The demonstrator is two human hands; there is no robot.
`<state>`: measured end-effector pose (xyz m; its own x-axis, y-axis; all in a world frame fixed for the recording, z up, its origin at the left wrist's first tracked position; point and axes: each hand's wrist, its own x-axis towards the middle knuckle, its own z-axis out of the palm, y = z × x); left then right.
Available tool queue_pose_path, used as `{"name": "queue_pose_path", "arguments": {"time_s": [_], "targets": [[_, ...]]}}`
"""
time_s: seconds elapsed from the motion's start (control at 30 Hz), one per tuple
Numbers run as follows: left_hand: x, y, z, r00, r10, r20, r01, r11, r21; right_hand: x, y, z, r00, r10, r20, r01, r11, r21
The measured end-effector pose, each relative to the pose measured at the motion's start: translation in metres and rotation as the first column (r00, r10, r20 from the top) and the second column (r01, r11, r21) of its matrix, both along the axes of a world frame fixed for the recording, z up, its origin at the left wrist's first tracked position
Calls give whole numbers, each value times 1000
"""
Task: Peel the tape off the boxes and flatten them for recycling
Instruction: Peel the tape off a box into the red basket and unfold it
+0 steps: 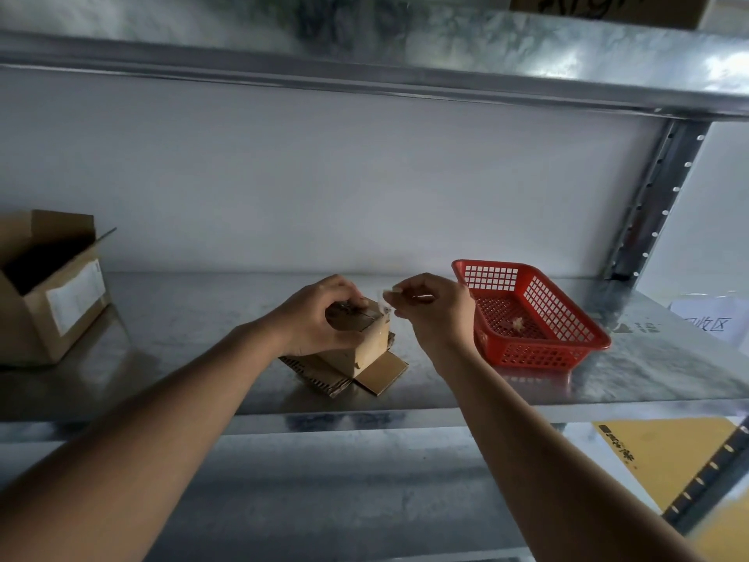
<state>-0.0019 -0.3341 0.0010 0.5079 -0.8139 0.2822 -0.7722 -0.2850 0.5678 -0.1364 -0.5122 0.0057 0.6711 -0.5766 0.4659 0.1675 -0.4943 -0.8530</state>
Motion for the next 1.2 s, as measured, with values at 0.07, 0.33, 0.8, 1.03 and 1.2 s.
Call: {"name": "queue_pose_path", "arguments": {"time_s": [0.07,0.33,0.8,1.03,1.2], "targets": [[-1,1,0,1000,-8,0,8,1000,-11,3,3,-1,1000,8,3,-8,1000,-22],[0,1,0,1000,-8,2,8,1000,-27,3,3,-4,985,26,-169,-113,839,-532],[4,2,-3,1000,-24,-14,24,998,-51,-1,-2,27,852,121,-509,-453,659,-601],[4,4,-4,1000,-26,18,26,999,-40,2,6,27,908,121,-400,-351,741,-572],[3,2,-2,998,-36,51,37,999,-29,9,9,27,891,18,-453,-361,633,-685]]}}
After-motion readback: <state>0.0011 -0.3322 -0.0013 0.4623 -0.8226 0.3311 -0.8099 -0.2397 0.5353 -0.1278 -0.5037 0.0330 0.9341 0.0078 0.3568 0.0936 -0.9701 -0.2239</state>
